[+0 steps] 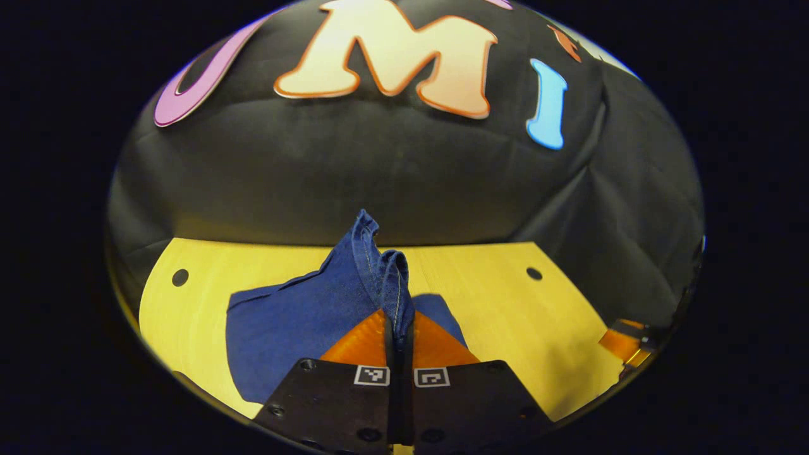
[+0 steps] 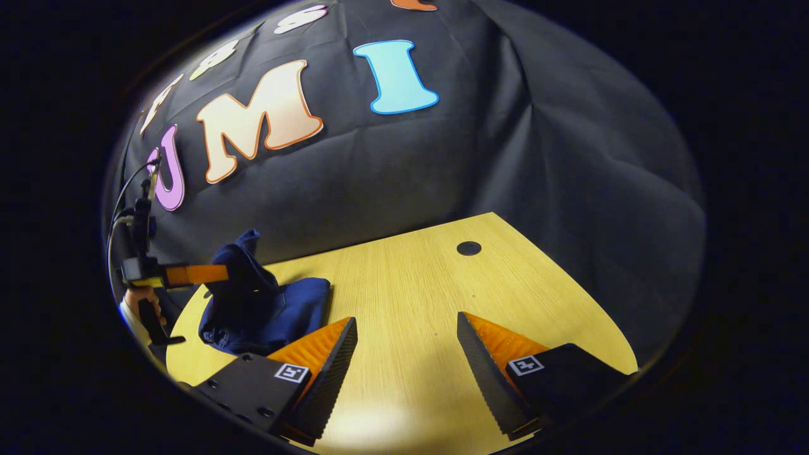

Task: Grasp the waist and the cuffs of the jeans and fold them to make the two legs overlap; first hold the waist and fold one-third of the jeans toward the cuffs, then hold the cuffs and fold the remaining one-third in the same direction to finish folding.

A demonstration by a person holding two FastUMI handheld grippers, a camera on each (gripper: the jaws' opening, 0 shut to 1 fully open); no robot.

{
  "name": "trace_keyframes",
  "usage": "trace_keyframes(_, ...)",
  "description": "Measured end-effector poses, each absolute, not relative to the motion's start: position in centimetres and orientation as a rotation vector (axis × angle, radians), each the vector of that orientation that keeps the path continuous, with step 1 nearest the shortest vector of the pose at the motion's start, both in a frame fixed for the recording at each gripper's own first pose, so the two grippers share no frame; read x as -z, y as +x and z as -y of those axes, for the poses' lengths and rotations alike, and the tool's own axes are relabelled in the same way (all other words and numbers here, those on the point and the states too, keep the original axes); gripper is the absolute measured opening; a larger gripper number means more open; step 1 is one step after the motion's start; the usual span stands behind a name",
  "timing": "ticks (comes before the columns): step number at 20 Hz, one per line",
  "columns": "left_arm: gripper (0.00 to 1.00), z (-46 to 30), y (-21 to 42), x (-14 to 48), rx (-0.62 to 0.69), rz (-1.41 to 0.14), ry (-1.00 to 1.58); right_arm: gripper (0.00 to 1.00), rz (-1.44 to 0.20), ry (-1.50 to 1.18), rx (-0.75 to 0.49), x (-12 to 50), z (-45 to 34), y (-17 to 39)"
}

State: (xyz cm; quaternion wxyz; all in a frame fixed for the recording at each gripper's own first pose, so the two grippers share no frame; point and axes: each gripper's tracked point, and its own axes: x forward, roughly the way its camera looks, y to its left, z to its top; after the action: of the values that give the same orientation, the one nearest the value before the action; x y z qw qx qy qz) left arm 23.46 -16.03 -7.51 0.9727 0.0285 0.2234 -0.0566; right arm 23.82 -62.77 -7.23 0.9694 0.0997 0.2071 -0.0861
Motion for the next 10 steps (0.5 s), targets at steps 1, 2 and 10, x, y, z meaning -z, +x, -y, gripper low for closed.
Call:
trace_keyframes(1, 0.00, 16.1, 22.9, 8.5, 0.114, -0.461, 0.090, 0.98, -0.418, 0.206, 0.171, 7.2, 62.8, 23.9)
trace_keyframes(2, 0.00, 16.1, 22.5, 8.9, 0.116, -0.465, 0.126, 0.98, -0.418, 0.209, 0.164, 7.3, 62.8, 24.0)
trace_keyframes(10, 0.01, 15.8, 18.8, 14.5, 0.110, -0.553, 0.347, 0.98, -0.440, 0.209, 0.086, 7.8, 59.3, 24.0)
